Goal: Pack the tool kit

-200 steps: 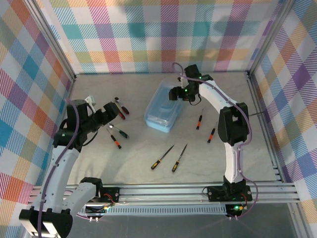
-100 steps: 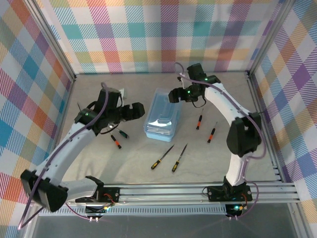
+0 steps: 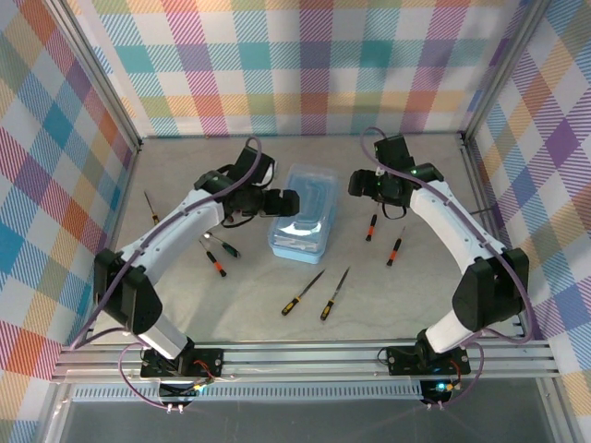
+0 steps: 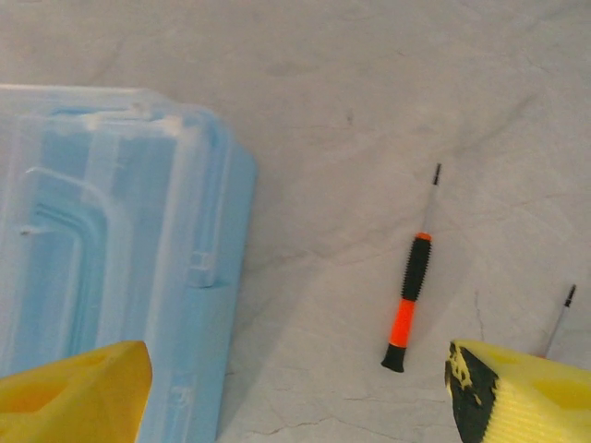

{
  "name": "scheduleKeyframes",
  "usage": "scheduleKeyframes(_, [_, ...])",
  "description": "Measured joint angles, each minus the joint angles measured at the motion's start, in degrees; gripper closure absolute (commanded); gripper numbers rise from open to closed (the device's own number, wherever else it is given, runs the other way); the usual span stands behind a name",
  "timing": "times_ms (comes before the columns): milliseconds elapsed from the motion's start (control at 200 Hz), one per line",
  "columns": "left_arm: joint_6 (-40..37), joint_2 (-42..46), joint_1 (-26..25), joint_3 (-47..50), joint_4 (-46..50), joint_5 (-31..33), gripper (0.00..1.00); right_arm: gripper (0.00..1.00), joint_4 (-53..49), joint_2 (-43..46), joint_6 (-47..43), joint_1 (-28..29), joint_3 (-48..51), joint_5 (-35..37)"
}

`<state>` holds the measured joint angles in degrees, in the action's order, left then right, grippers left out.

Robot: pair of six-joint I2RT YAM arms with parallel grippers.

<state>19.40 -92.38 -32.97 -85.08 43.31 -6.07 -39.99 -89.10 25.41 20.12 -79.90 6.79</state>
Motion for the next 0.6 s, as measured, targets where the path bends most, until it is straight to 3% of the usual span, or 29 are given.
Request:
scheduleKeyframes(190, [-3.0, -6.9, -1.7, -4.9, 2.3, 0.0, 0.14, 0.08, 9.3, 1.5, 0.3, -2.0, 8.9, -12.8])
scheduleKeyframes(375, [-5.4, -12.0, -2.3, -9.9, 5.0, 3.3, 0.14, 0.07, 17.6, 3.5, 1.4, -5.0, 18.9, -27.6])
scheduleKeyframes(600, [-10.5, -20.7, -2.3, -18.9, 8.5, 5.8, 0.13, 0.04, 26.4, 4.0, 3.2, -5.7, 25.2, -36.2])
